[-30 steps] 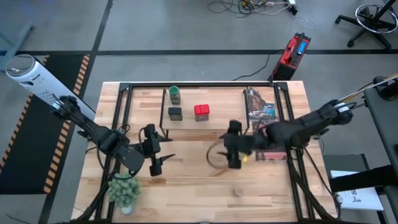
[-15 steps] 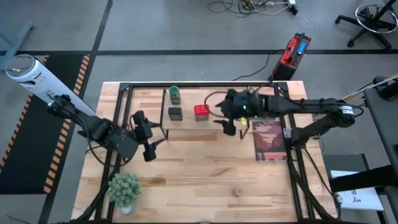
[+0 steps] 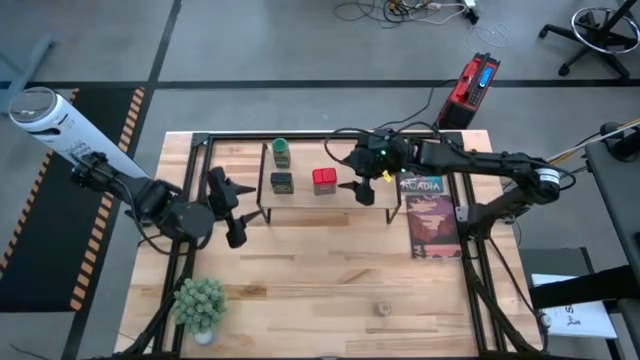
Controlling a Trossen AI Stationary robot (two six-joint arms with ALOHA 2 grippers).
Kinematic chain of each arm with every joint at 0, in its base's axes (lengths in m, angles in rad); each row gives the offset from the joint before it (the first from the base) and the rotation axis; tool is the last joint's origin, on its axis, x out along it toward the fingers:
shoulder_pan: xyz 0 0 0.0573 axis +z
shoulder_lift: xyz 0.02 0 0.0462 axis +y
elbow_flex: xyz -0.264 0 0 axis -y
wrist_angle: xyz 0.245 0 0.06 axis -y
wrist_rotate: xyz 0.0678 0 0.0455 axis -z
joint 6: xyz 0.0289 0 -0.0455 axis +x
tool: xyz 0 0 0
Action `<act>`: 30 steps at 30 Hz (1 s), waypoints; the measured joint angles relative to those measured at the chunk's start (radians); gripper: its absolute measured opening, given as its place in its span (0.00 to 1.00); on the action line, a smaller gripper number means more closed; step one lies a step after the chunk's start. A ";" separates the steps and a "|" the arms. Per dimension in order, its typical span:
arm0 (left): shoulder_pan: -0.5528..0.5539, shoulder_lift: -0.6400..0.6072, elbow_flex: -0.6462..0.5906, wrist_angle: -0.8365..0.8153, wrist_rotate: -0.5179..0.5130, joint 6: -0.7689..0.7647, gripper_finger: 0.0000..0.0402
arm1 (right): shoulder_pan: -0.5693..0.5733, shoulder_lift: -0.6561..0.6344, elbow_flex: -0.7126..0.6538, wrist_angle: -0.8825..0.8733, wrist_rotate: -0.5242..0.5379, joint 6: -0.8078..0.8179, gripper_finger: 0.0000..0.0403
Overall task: Shelf spices
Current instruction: Remove the red seasoning can from the shelf
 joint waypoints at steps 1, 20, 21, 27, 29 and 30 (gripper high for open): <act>0.003 0.000 0.000 -0.004 0.004 -0.003 0.66 | -0.006 0.004 0.000 0.011 -0.013 -0.004 0.76; 0.081 0.000 0.000 -0.063 0.060 0.042 0.66 | -0.041 0.024 0.045 0.048 -0.099 -0.049 0.77; 0.082 0.000 0.000 -0.063 0.070 0.041 0.66 | -0.041 0.029 0.056 0.050 -0.104 -0.054 0.77; 0.087 0.001 0.000 -0.045 0.116 0.035 0.66 | -0.041 0.078 0.151 -0.036 -0.129 -0.073 0.76; 0.089 0.002 0.000 -0.034 0.129 0.035 0.66 | -0.039 0.110 0.202 -0.090 -0.140 -0.090 0.75; 0.089 0.002 0.000 -0.027 0.129 0.034 0.66 | -0.039 0.130 0.229 -0.107 -0.146 -0.097 0.75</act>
